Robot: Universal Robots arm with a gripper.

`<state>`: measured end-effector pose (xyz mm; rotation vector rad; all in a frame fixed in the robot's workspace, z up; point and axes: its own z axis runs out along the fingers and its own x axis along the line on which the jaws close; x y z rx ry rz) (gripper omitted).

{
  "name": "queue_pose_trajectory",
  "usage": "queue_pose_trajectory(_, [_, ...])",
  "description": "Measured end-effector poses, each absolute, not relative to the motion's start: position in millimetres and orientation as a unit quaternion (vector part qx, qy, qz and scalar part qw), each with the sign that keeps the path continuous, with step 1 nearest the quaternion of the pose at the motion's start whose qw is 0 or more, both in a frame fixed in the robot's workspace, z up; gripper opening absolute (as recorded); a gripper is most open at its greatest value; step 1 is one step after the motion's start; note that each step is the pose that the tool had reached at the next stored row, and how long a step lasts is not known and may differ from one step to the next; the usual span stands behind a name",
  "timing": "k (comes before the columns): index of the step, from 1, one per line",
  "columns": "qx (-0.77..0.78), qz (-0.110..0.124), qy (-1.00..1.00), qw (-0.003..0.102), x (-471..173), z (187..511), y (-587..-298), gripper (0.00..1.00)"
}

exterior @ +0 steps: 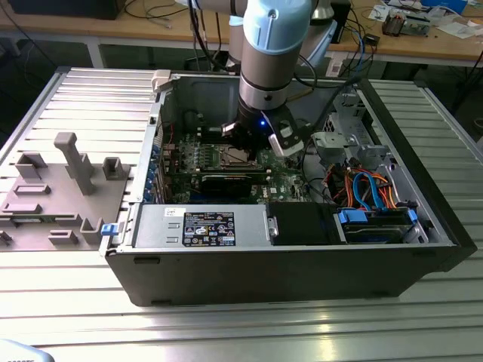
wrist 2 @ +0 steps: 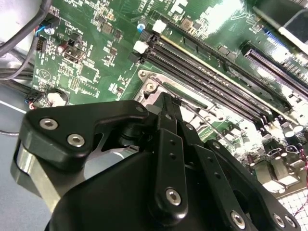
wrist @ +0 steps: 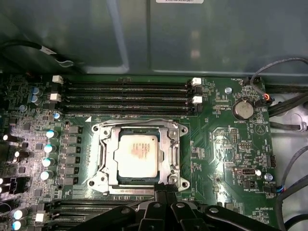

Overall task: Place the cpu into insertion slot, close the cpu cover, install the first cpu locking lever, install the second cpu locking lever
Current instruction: 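Install the second cpu locking lever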

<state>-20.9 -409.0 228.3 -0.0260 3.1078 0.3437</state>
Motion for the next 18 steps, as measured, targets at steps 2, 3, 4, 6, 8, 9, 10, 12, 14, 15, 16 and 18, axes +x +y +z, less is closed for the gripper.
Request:
queue_pose_trajectory(2, [-0.008,0.110,0.994,0.007,-22,228,-411,0.11])
queue_pose_trajectory(3, [-0.008,0.110,0.994,0.007,-23,228,-412,0.11])
queue_pose_trajectory(4, [-0.008,0.110,0.994,0.007,-24,228,-412,0.11])
queue_pose_trajectory(6, [-0.008,0.110,0.994,0.007,-26,227,-414,0.11])
queue_pose_trajectory(8, [-0.008,0.110,0.994,0.007,-29,227,-415,0.11])
queue_pose_trajectory(9, [-0.008,0.110,0.994,0.007,-31,227,-415,0.11])
queue_pose_trajectory(10, [-0.008,0.110,0.994,0.007,-32,227,-416,0.11])
queue_pose_trajectory(12, [-0.008,0.110,0.994,0.007,-36,226,-416,0.11])
queue_pose_trajectory(14, [-0.008,0.110,0.994,0.007,-39,225,-417,0.11])
queue_pose_trajectory(15, [-0.008,0.110,0.994,0.007,-41,224,-417,0.11])
queue_pose_trajectory(16, [-0.008,0.110,0.994,0.007,-43,223,-417,0.11])
queue_pose_trajectory(18, [-0.008,0.110,0.994,0.007,-45,221,-417,0.11])
